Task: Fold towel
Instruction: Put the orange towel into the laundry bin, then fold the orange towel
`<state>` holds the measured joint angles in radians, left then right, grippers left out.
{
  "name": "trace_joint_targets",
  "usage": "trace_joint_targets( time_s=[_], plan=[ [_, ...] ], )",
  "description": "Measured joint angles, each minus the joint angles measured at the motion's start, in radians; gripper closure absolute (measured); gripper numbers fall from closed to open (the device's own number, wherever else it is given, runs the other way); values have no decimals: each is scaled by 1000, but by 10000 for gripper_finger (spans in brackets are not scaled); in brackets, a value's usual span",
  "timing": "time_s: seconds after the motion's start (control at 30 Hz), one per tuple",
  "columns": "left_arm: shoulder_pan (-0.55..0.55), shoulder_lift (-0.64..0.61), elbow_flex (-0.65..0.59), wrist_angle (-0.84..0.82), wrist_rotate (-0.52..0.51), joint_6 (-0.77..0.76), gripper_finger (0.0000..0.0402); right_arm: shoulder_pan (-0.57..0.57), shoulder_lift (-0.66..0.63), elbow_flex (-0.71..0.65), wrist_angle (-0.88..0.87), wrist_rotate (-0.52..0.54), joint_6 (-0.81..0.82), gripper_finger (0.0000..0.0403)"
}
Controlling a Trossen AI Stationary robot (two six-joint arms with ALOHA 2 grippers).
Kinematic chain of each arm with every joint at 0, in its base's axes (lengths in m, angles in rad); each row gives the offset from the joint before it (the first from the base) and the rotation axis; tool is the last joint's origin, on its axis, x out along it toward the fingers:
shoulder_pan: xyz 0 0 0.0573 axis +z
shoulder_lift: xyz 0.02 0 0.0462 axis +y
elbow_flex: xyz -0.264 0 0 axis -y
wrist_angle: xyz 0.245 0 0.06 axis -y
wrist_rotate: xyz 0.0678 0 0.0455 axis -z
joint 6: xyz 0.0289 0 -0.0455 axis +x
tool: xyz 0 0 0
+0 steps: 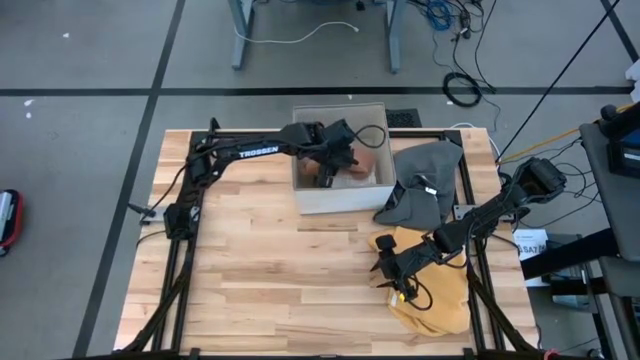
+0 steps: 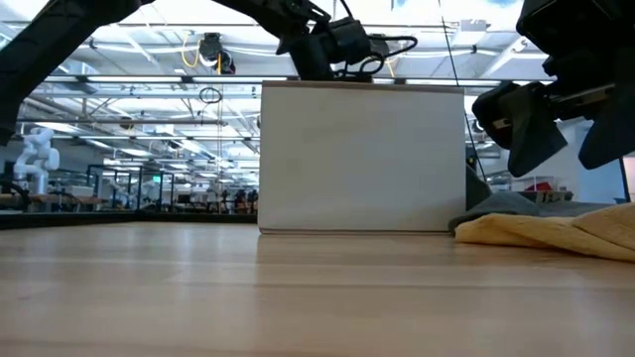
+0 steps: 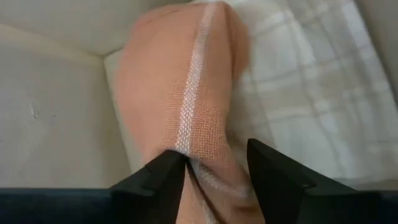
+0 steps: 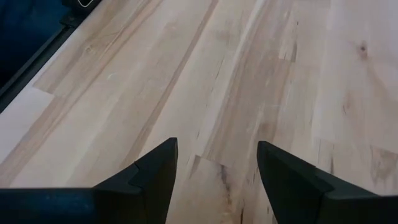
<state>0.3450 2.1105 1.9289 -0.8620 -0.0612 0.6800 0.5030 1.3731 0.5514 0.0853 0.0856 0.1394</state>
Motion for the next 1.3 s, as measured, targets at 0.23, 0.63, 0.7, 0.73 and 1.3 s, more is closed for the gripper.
trace_joint_targets(
  time_s=[0.23,0.63,0.7,0.73,1.3],
  plan=[
    [-57,-76,1,-19,-16,4,216,-12,0,0,1,2,-12,193],
    [-168,-277,1,2,-192,11,215,-33,0,0,2,1,-35,193],
    [-191,-309,1,28,-204,0,215,-33,0,0,1,1,-41,193],
    [-204,-324,1,36,-204,-15,215,-33,0,0,2,1,-43,193],
    [-504,-213,1,8,57,-261,216,25,-130,0,-87,-246,138,193]
  ],
)
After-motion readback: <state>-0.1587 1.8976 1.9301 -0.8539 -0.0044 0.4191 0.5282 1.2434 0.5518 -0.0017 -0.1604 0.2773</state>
